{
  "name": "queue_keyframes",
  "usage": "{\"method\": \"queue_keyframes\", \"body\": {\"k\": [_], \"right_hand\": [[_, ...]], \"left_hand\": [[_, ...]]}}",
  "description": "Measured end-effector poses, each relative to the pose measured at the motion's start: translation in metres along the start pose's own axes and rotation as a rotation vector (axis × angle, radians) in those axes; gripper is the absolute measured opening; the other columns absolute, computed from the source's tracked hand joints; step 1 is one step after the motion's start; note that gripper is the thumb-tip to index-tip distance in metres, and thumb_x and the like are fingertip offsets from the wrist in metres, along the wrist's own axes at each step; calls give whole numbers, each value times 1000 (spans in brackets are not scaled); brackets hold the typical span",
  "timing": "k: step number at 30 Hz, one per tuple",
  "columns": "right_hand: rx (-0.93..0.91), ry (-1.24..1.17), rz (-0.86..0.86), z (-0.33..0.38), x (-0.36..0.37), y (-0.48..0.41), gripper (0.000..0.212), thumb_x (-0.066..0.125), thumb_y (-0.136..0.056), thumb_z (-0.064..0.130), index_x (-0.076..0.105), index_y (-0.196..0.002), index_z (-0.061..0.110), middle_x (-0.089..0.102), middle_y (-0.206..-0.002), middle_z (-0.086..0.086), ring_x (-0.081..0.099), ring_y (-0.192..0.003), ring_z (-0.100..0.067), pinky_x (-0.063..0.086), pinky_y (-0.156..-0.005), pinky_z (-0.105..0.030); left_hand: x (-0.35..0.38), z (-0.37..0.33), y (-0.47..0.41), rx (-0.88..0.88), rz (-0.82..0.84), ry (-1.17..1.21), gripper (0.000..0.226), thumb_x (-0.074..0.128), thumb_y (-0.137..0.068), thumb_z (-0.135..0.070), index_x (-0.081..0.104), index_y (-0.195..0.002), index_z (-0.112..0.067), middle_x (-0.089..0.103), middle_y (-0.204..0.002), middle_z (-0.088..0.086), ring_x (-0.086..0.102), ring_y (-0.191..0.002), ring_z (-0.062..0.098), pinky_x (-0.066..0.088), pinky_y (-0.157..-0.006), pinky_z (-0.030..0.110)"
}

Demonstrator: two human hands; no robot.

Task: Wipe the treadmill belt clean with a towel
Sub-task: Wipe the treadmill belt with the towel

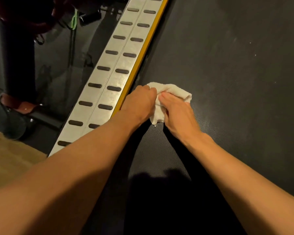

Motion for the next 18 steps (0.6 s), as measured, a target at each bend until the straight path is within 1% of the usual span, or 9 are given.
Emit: {"method": "queue_keyframes", "body": {"k": [2,4,6,9,12,15,16,18], "right_hand": [[5,7,-12,3,6,17,23,51,-88,1,52,-90,23,56,-94,9,55,-95,-13,48,-79,-44],[-7,28,-17,6,10,23,20,53,-88,4,57,-101,20,59,-103,6,55,-103,-14,46,-84,-44],[-13,5,-25,7,12,13,16,52,-90,9,56,-100,20,57,-101,7,55,-102,-14,44,-83,-44],[-16,58,-5,9,16,-7,20,51,-90,4,55,-100,20,56,-99,8,55,-101,-14,40,-83,-42],[11,39,38,14,17,-6,21,52,-87,4,54,-99,22,50,-94,12,54,-99,-13,42,-87,-50],[-26,57,57,22,20,14,23,50,-89,7,54,-108,20,55,-106,8,52,-108,-14,44,-84,-49],[-31,80,74,24,20,18,22,50,-89,5,53,-105,19,55,-106,6,52,-107,-15,44,-83,-49],[-36,95,115,27,16,12,20,52,-87,2,47,-90,21,51,-96,7,52,-99,-16,44,-84,-51]], "left_hand": [[8,-1,11,2,-9,45,22,56,-88,-23,53,-105,-10,57,-106,12,52,-96,27,43,-72,37],[12,1,16,1,-24,57,24,57,-88,-26,51,-105,-11,56,-105,11,52,-95,26,43,-71,36],[9,6,10,-7,-48,47,24,58,-87,-24,53,-106,-10,57,-106,12,53,-96,28,45,-74,39],[2,13,0,-72,-87,58,25,62,-86,-17,56,-108,-8,60,-107,14,56,-95,31,48,-75,40],[5,12,14,-104,-93,95,20,59,-88,-16,54,-105,-8,60,-106,14,57,-92,30,45,-72,36],[12,10,31,-61,-58,65,19,55,-89,-19,52,-105,-8,58,-107,14,56,-93,30,40,-69,35],[13,12,32,-52,-54,51,19,54,-90,-18,51,-106,-8,58,-107,14,56,-94,31,40,-69,35],[11,19,28,-51,-78,31,19,51,-92,-15,52,-108,-7,58,-108,15,56,-95,31,41,-70,36]]}}
Point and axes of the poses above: each hand's wrist, its own y-axis away from the middle knuckle, its own x-axis out of the palm, z = x × y, the point moved 4 cm from there along -y, towards the middle knuckle
